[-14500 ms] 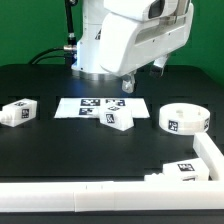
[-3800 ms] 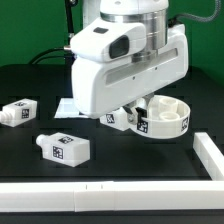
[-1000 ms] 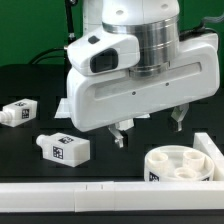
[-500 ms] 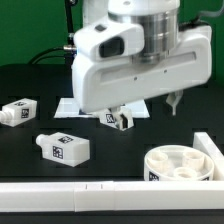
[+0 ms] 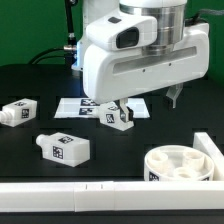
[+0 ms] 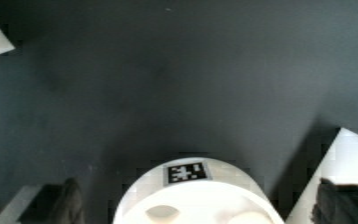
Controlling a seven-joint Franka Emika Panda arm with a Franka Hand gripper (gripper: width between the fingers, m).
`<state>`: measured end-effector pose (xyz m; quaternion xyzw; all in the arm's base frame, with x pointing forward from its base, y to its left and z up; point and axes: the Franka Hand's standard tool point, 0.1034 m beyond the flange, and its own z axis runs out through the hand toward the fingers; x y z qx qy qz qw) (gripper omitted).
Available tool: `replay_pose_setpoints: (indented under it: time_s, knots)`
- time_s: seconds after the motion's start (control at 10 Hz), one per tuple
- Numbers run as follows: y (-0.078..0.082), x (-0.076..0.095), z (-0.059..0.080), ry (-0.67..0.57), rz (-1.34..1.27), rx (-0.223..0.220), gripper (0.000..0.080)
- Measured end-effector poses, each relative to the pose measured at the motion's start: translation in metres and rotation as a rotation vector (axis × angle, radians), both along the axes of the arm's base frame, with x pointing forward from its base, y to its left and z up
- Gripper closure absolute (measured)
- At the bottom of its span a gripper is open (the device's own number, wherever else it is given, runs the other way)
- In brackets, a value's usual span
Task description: Assemble stool
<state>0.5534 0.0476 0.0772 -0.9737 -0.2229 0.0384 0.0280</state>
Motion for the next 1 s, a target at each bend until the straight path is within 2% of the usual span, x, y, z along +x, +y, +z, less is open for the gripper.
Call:
replay_pose_setpoints:
  time_s: [0.1, 0.2, 0.3, 0.4, 0.8, 0.9, 1.0]
  knots:
    - [-0.004, -0.011, -0.009, -0.004, -0.002, -0.001, 0.015]
    - [-0.01, -0.036, -0.012, 0.008, 0.043, -0.009, 0.015]
    - [-0.014, -0.063, -0.012, 0.024, 0.041, -0.016, 0.015]
    - [-0.016, -0.075, -0.01, -0.018, 0.048, -0.018, 0.015]
    - [-0.013, -0.078, -0.013, 0.013, 0.048, -0.017, 0.015]
    - [-0.01, -0.082, -0.019, 0.017, 0.025, -0.023, 0.015]
    - [-0.005, -0.096, -0.024, 0.107, 0.02, -0.085, 0.015]
